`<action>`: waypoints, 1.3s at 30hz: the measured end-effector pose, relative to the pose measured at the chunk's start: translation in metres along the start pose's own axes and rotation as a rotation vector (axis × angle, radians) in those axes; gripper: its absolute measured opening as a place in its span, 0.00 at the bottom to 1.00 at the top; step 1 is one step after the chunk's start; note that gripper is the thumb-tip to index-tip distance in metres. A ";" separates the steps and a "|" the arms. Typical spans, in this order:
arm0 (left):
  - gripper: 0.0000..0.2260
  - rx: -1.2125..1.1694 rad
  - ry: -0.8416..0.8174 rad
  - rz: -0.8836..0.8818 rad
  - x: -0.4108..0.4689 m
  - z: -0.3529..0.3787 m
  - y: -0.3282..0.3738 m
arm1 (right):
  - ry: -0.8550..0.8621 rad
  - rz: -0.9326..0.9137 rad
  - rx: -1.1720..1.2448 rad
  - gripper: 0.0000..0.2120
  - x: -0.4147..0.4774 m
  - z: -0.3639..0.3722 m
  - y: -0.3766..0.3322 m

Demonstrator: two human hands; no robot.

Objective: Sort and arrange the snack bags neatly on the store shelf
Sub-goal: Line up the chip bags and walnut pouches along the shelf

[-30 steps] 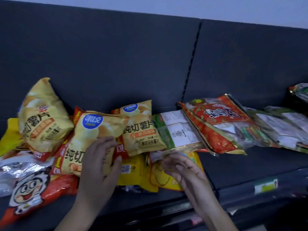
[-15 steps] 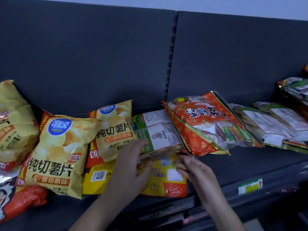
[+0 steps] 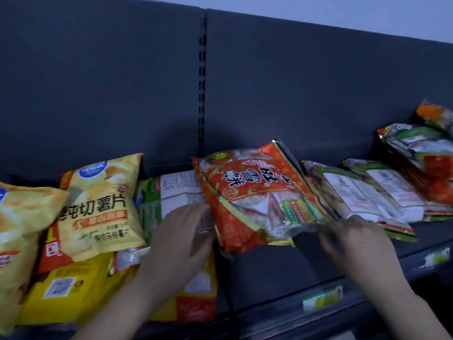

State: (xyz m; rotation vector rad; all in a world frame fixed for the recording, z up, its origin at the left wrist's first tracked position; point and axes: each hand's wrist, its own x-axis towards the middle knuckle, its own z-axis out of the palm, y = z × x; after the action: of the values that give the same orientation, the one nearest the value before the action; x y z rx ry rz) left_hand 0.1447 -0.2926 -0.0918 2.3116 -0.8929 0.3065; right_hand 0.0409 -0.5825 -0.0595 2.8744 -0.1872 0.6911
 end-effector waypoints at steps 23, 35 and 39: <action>0.39 -1.072 0.114 -0.955 0.061 0.007 0.074 | 0.122 -0.473 0.348 0.46 0.057 0.060 0.007; 0.21 -1.376 0.414 -0.980 0.051 0.014 0.089 | 0.350 -0.091 1.103 0.22 0.063 0.104 0.003; 0.18 -1.399 0.575 -1.008 0.037 0.014 0.085 | 0.420 0.568 1.602 0.22 0.058 0.122 -0.010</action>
State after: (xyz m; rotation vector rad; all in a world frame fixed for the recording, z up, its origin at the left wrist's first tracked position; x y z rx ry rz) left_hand 0.1151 -0.3690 -0.0468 0.9789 0.3859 -0.1129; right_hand 0.1468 -0.6023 -0.1407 3.8577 -0.6277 2.4340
